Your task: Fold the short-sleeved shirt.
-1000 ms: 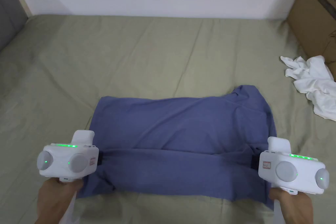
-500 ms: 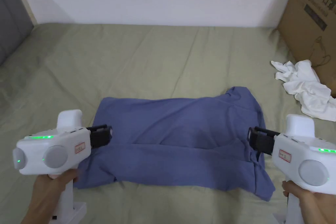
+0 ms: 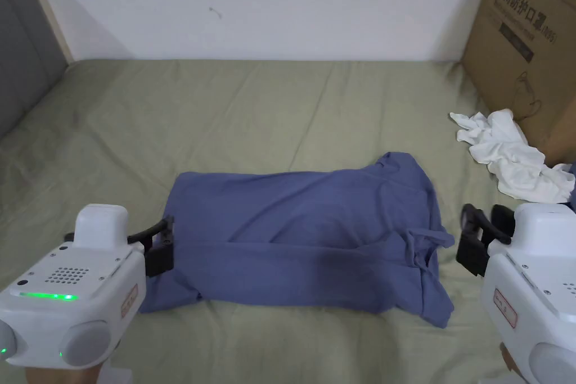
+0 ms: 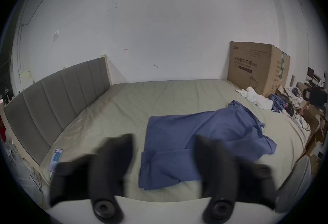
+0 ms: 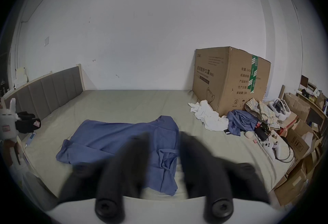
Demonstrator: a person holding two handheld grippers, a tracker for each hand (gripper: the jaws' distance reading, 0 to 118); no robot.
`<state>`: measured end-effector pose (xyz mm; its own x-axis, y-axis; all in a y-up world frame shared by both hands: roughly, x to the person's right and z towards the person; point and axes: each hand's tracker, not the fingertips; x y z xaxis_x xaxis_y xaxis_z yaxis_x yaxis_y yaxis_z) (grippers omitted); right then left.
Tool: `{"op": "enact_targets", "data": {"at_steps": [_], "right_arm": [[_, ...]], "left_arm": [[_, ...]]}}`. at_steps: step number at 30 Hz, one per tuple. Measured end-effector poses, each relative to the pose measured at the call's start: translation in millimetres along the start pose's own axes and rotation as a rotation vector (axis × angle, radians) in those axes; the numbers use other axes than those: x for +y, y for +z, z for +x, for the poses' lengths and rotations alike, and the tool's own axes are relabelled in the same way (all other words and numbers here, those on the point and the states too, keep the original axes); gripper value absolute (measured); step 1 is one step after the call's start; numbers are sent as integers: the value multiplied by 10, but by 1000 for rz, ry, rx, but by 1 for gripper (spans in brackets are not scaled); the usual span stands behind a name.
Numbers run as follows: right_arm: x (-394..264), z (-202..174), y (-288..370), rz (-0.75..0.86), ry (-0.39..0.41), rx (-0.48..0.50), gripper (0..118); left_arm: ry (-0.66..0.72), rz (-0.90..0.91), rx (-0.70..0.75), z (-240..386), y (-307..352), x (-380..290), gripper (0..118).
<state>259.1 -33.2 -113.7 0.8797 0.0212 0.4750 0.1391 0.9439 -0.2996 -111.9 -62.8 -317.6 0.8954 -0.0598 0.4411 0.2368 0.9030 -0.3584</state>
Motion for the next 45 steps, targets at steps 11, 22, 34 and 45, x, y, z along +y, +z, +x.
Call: {"op": "enact_targets", "data": {"at_steps": [11, 22, 34, 45], "right_arm": [[-36, -10, -83, -18, -29, 3, 5], [-165, -20, -380, -104, -42, 15, 5], [-395, 35, -716, -222, -48, -3, 5], [-1173, 253, -1678, -659, -155, 16, 90]], "left_arm": [[133, -143, -37, -110, -285, -151, 3], [252, -574, -10, -500, -1363, -549, 82], [183, -717, 46, -450, -1682, -956, 38], [122, -553, 17, -355, -1366, -606, 12]]}}
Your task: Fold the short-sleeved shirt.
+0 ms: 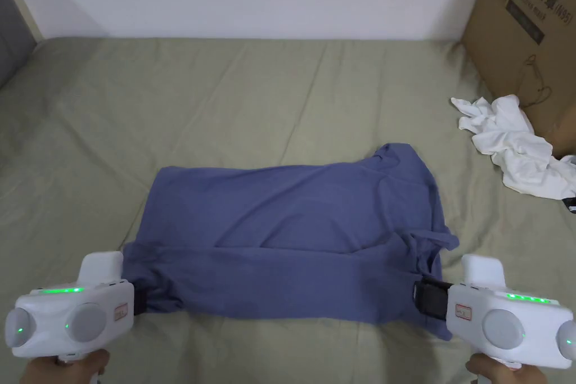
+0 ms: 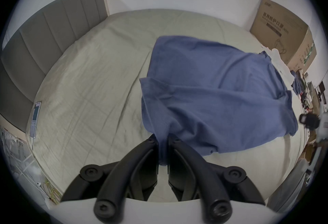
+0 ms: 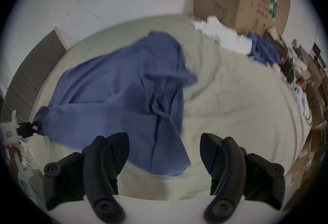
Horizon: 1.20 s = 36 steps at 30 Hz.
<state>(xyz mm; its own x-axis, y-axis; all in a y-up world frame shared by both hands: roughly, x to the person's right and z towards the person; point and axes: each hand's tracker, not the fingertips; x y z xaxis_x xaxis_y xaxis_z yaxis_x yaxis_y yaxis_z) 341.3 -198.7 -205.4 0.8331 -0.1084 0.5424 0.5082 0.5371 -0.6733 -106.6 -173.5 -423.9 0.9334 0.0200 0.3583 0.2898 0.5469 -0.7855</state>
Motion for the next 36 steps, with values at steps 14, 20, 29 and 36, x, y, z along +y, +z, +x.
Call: {"op": "enact_targets", "data": {"at_steps": [14, 20, 29, 36], "right_arm": [[-209, 85, 283, 43, -51, 117, 16], [-347, 194, 709, 81, -47, 131, 16], [-887, 261, 584, -41, -83, 92, 16], [-1039, 190, 327, -82, -76, 25, 17]], "left_arm": [[17, -17, -37, -219, 72, -43, 12], [37, -6, -55, -355, 310, -230, 12], [28, -93, -53, -389, 375, -758, 12], [77, -138, -29, -350, 80, -935, 12]]}}
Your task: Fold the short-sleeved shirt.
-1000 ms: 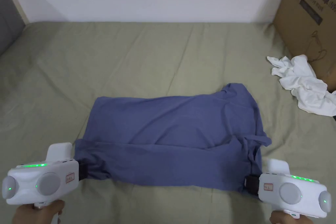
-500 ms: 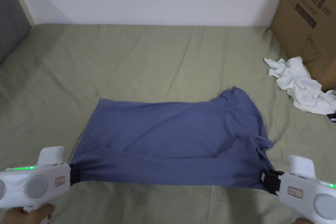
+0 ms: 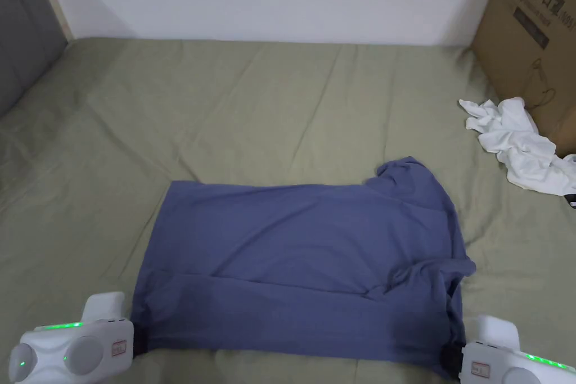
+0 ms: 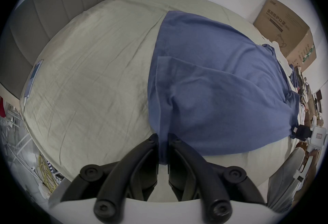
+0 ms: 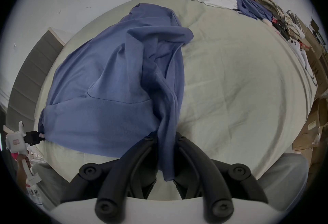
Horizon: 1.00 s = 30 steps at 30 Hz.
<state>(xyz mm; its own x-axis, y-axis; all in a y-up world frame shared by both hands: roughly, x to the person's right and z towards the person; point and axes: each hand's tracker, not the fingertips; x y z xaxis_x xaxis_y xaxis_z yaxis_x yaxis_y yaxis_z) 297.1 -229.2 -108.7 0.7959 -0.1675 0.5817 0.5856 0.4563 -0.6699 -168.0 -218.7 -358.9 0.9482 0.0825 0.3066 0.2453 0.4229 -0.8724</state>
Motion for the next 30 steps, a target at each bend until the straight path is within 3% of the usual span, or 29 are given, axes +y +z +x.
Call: {"op": "enact_targets", "data": {"at_steps": [3, 4, 5, 7, 9, 16, 23, 26, 27, 28, 29, 30], "right_arm": [[31, -33, 97, 18, 36, -17, 19], [49, -49, 156, 24, 44, -29, 26], [65, -56, 221, 38, 51, -32, 37], [145, -89, 419, 100, 61, -9, 80], [261, -157, 671, 174, 74, 15, 97], [707, -525, 1628, 519, 158, 78, 107], [895, -908, 2041, 761, 209, 9, 107], [907, -1005, 2066, 797, 218, -7, 103], [935, -979, 2003, 818, 219, -16, 87], [925, -1000, 1991, 844, 220, -37, 56], [923, -1016, 1986, 846, 227, -45, 17], [932, -1026, 1963, 846, 235, -42, 3]], "left_arm": [[-2, 0, 4, 27, 71, 30, 14], [-2, 2, 2, 35, 112, 45, 21], [-2, 4, 3, 46, 162, 61, 35], [35, 40, -48, 41, 328, 123, 73], [72, 108, -116, 57, 562, 214, 78], [62, 468, -215, 347, 1483, 550, 114], [-28, 702, -198, 736, 1970, 787, 115], [-75, 785, -124, 871, 1929, 825, 110], [-89, 802, -110, 910, 1908, 823, 91], [-104, 815, -100, 943, 1888, 818, 66], [-100, 820, -97, 969, 1865, 816, 31], [-103, 816, -99, 984, 1813, 834, 4]]}}
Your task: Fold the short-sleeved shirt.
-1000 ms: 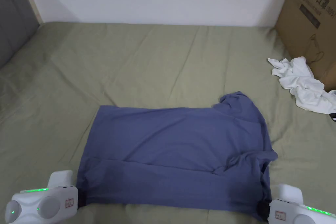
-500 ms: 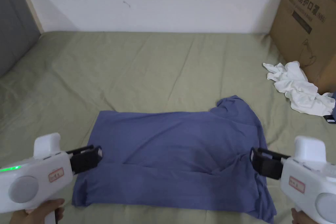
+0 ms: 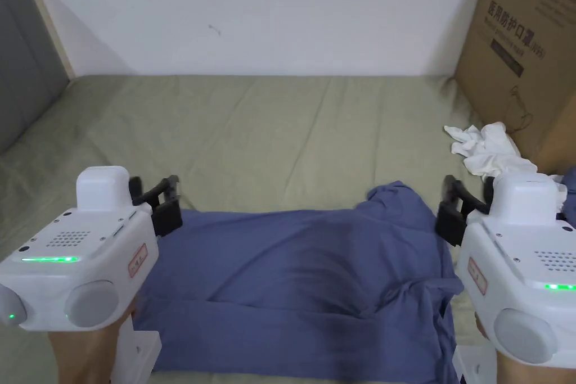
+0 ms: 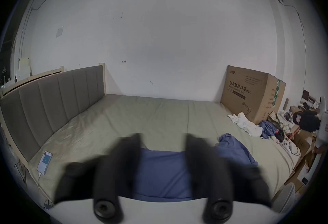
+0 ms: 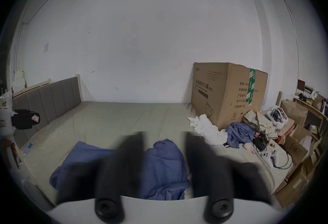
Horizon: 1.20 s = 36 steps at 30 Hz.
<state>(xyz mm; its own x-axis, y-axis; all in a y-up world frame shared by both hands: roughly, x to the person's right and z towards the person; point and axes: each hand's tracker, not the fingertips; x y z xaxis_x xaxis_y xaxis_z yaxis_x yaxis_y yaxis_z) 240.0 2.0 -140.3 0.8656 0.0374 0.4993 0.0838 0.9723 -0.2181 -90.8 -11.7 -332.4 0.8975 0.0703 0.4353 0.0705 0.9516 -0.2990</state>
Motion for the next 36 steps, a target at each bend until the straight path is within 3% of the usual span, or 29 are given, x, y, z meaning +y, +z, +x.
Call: {"op": "enact_targets", "data": {"at_steps": [4, 8, 11, 18, 20, 21, 23, 27, 35, 36], "right_arm": [[-36, 12, -160, -4, -7, 10, 3], [-60, 33, -373, -19, 13, -2, 3], [-85, 42, -589, -47, 7, 6, 3], [-215, 60, -1141, -130, 15, -2, 3], [-268, 62, -1313, -156, 26, -8, 3], [-294, 45, -1383, -169, 29, -12, 3], [-344, 43, -1526, -184, 33, -17, 3], [-449, 37, -1723, -207, 25, -18, 3], [-619, 46, -1975, -266, 8, -21, 3], [-640, 68, -2004, -275, 0, -21, 3]], "left_arm": [[25, -91, -71, -5, -252, -53, 4], [-1, -138, -44, -25, -579, -113, 4], [29, -228, -56, -153, -1023, -155, 4], [-92, -436, 13, -425, -2233, -321, 4], [-61, -492, 15, -503, -2504, -356, 6], [-33, -530, 14, -570, -2669, -373, 22], [12, -602, 43, -685, -2966, -431, 77], [86, -673, 82, -914, -3381, -608, 103], [28, -837, 117, -949, -3775, -985, 101], [30, -856, 99, -926, -3788, -1025, 89]]}}
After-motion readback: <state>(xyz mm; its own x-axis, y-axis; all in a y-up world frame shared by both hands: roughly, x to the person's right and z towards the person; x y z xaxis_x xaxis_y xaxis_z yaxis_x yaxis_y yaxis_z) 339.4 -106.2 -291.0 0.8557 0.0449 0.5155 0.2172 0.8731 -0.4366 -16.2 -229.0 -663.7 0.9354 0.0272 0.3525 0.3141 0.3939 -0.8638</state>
